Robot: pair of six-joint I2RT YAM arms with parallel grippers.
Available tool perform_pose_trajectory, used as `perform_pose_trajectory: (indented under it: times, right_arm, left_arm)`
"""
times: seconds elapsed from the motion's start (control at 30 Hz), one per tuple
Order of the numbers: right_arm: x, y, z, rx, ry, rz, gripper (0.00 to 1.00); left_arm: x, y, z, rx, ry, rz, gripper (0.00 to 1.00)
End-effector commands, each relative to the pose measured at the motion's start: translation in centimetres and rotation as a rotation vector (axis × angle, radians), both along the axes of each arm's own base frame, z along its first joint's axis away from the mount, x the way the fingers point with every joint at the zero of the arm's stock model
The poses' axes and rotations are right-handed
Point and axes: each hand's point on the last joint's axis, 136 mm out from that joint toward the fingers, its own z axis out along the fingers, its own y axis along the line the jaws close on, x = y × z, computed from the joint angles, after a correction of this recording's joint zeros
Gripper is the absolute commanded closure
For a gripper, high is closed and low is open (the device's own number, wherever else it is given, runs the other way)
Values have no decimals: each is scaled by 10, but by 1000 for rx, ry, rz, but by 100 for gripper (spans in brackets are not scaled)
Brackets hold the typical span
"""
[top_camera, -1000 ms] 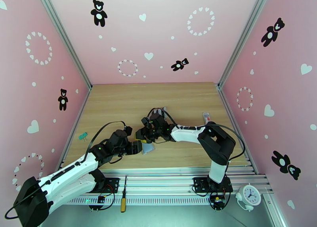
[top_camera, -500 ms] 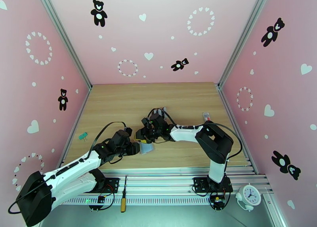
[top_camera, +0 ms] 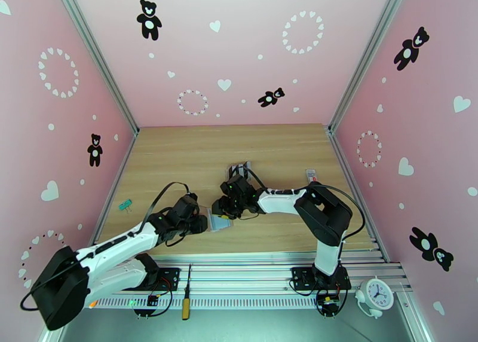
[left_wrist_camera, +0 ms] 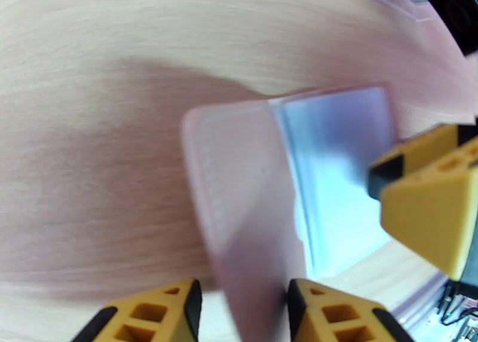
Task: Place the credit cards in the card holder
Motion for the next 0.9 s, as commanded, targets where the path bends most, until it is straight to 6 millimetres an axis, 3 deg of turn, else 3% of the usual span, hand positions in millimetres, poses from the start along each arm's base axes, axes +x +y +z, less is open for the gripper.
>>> perform_pose_trajectory:
  times: [0.0, 0.33, 0.57, 0.73, 0.87]
  right_arm:
    - [2, -15, -7, -56, -27, -20, 58]
    - [17, -49, -20, -108, -38, -98, 59]
    - [39, -79, -17, -130, -72, -147, 59]
    - [47, -90, -20, -134, -66, -164, 59]
    - [49, -88, -23, -126, -60, -161, 59]
  left_arm:
    - [14, -2, 2, 56, -36, -16, 54]
    - [49, -27, -10, 109, -40, -70, 57]
    - [69, -48, -20, 127, -14, -104, 57]
    - [73, -39, -20, 183, -24, -96, 53]
    - [77, -27, -18, 253, -37, -82, 48]
